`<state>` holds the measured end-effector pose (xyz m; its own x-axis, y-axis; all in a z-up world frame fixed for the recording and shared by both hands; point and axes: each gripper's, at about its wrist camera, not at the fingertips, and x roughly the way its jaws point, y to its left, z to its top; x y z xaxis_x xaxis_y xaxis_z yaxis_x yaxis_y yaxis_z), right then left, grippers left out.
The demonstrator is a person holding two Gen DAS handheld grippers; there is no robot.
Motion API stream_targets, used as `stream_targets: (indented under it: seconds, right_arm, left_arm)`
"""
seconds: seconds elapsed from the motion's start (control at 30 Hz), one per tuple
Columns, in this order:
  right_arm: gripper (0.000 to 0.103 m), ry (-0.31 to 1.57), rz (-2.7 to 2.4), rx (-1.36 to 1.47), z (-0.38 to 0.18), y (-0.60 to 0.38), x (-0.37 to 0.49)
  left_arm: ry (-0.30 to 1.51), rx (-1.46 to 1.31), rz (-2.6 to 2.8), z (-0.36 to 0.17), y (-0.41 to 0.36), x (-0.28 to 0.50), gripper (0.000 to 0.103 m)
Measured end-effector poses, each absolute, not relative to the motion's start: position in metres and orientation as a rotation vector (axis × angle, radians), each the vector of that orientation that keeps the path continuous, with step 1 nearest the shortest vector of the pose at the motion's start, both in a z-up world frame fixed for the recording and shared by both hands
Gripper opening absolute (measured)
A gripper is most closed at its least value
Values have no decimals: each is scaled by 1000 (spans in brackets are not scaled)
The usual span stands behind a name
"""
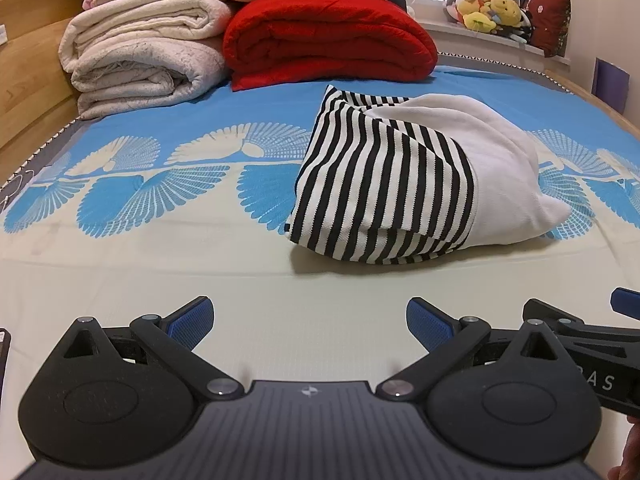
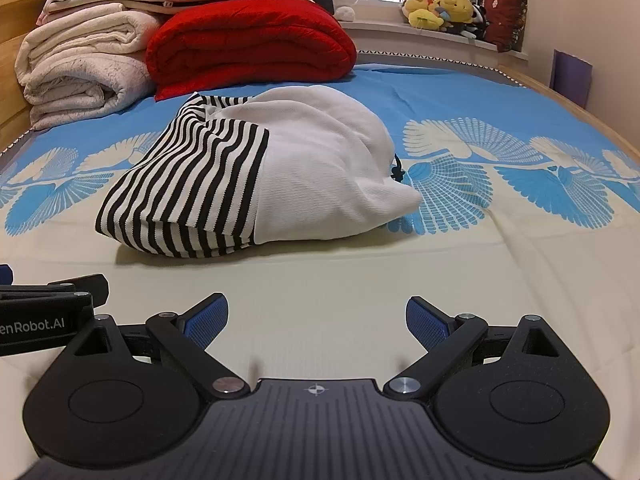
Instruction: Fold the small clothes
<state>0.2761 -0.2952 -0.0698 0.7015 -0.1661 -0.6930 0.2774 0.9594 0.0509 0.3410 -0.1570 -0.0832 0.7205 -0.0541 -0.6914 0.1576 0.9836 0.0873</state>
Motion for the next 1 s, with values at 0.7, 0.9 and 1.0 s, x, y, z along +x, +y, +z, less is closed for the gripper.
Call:
stream_targets:
  seconds: [0.7, 0.9, 1.0]
  right_arm:
    - [96, 758, -242, 149, -71, -294, 276]
    - [96, 758, -240, 146, -71, -294, 275]
    - [96, 759, -237, 146, -71, -294, 275]
  left_arm:
    - [763, 147, -110, -84, -157, 341, 103]
    - [764, 148, -110, -84, -156, 341, 103]
    - [766, 147, -108, -85, -155, 342, 103]
